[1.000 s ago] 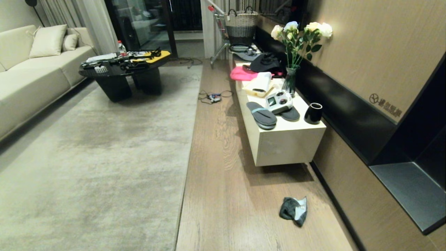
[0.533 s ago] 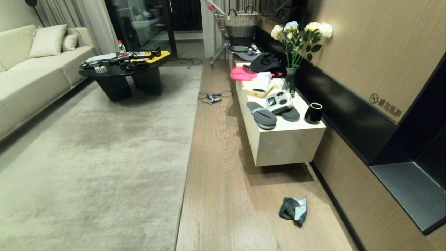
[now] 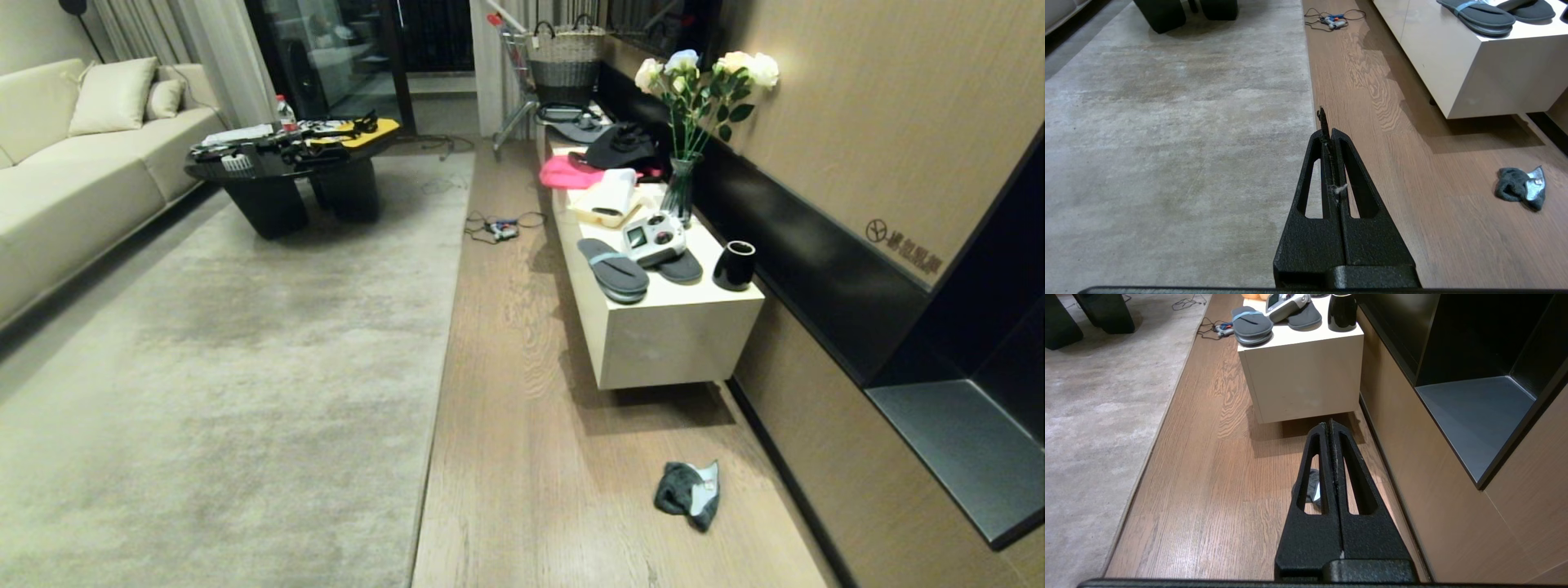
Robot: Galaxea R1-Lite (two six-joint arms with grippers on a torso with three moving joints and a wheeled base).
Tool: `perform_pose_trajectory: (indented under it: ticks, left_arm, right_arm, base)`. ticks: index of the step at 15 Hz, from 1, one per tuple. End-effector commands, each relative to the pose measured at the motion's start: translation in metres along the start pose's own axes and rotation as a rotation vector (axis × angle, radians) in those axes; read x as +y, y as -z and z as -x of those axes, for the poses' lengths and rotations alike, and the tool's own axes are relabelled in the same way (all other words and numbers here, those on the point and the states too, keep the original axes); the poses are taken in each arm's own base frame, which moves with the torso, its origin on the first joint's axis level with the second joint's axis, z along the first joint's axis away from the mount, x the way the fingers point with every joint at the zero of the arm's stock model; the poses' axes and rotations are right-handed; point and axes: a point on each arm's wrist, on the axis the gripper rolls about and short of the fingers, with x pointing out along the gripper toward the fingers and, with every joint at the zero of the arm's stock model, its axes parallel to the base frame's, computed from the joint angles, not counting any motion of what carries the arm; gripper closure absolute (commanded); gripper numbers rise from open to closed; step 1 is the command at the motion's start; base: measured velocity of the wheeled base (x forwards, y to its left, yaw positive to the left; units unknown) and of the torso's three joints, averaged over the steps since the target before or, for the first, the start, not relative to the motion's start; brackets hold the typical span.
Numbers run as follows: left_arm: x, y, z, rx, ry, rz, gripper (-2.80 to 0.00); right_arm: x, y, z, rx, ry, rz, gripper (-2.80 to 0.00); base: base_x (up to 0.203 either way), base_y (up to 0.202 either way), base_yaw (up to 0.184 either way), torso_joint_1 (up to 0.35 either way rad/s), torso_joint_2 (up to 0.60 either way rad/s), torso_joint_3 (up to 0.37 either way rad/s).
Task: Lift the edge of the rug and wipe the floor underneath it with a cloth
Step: Pick up the rag
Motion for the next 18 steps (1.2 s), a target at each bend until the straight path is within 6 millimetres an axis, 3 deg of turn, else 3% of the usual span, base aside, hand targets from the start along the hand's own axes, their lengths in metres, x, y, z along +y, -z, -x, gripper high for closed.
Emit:
perform_pose_trajectory:
  ticks: [1, 12, 18]
  left_arm:
    - [0.0, 0.0, -0.0001, 0.002, -0.001, -0.001, 0.0]
    - [0.0, -0.0001, -0.0001, 0.001, -0.001, 0.0, 0.0]
    - [0.0, -0.0001, -0.0001, 0.001, -0.001, -0.001, 0.0]
  right_arm:
    - [0.0, -0.0001, -0.0001, 0.001, 0.0, 0.0, 0.0]
    - [0.0, -0.0001, -0.0001, 0.001, 0.0, 0.0, 0.0]
    - [0.0, -0.0001, -0.0001, 0.001, 0.0, 0.0, 0.0]
  base:
    - [0.0, 0.0, 0.0, 0.0, 0.0, 0.0]
    - [0.0, 0.0, 0.0, 0.0, 0.0, 0.0]
    - [0.0, 0.0, 0.0, 0.002, 0.0, -0.149]
